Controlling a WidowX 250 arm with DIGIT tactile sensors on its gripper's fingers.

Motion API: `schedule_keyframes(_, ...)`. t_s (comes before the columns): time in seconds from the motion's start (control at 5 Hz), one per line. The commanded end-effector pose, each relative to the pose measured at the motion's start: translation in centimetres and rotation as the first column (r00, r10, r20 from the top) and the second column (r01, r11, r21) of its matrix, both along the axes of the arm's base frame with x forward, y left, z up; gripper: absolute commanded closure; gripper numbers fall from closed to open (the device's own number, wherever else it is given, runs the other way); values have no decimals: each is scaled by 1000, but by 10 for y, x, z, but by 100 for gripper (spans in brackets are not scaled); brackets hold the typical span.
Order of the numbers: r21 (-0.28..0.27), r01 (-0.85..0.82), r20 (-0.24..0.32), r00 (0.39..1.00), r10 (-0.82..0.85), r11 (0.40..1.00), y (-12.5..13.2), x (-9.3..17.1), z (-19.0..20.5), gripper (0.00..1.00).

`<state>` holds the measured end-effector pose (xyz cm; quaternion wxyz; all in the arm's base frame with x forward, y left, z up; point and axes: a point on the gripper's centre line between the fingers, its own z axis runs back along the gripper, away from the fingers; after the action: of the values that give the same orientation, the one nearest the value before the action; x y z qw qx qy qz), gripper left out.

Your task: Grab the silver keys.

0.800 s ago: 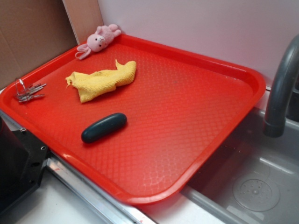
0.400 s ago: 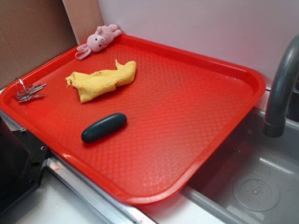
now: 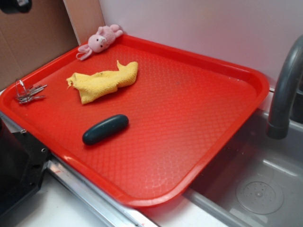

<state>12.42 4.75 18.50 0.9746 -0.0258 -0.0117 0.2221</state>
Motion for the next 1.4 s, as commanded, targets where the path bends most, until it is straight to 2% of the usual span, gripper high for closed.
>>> schedule_keyframes(0.0,72,-228,-53,971,232,971,35,5,-62,0)
schedule_keyframes(0.4,210,-226,-45,970,240,951,75,-3,-95,0)
schedule_keyframes(0.6,209,-207,-49,974,221,956,79,-2,-106,0)
schedule_keyframes(0.8,214,-156,1,987,160,964,78,6,-126,0)
schedule_keyframes(1.0,195,-269,49,963,264,943,79,-2,-129,0)
schedule_keyframes(1.2,141,-321,67,947,314,937,87,-9,-138,0)
